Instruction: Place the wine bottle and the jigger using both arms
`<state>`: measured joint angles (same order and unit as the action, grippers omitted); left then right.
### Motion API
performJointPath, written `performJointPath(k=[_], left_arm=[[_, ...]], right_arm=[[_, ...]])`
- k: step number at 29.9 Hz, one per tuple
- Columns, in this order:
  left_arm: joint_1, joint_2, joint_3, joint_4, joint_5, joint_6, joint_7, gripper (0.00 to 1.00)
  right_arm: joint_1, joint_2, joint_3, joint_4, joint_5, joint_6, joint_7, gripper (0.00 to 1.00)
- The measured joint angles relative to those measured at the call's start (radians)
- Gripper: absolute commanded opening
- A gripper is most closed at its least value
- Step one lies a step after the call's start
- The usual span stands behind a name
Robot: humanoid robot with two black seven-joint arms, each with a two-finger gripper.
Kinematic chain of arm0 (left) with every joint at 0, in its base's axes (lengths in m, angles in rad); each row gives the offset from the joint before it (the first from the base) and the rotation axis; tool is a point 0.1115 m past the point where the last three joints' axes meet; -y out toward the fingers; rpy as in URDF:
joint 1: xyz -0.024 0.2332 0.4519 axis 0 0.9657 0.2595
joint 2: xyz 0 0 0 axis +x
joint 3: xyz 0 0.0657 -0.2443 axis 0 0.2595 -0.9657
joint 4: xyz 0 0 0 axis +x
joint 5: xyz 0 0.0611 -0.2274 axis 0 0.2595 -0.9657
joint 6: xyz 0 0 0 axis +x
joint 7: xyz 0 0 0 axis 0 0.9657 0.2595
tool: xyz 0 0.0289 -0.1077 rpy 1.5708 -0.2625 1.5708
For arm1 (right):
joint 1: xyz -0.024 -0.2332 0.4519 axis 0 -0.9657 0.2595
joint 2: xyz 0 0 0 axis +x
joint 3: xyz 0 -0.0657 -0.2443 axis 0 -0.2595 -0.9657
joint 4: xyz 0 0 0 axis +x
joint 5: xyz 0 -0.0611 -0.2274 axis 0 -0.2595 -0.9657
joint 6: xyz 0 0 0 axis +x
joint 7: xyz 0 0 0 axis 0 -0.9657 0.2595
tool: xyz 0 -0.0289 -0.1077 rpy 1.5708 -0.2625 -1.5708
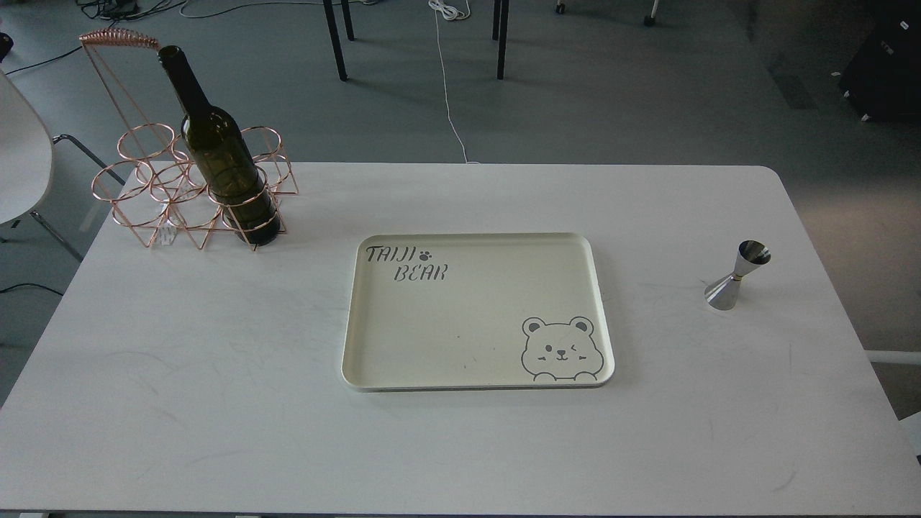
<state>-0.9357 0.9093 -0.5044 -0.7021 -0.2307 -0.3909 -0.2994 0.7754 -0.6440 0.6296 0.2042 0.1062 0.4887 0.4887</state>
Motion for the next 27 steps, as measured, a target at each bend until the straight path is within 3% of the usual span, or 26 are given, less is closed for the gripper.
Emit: performJointPath(k=[6,11,17,27], left_arm=[[0.037,-0.095,-0.002,0.132,-0.131,-0.092,0.006,0.98],[0.090,-0.138,-0.028,0.168,-0.206,-0.098,0.006,0.98],[0.189,-0.195,-0.106,0.176,-0.237,-0.098,0.006,0.98],[0.227,-0.284,-0.147,0.179,-0.235,-0.098,0.003,0.99]], right_arm=[[0.001,0.017,0.023,0.008,0.005,0.000,0.000,0.99],[0.005,0.036,0.040,0.015,0.017,0.000,-0.005,0.99],[-0.002,0.088,0.046,0.013,0.088,0.000,-0.064,0.99],[-0.002,0.207,0.092,0.001,0.101,0.000,-0.063,0.99]])
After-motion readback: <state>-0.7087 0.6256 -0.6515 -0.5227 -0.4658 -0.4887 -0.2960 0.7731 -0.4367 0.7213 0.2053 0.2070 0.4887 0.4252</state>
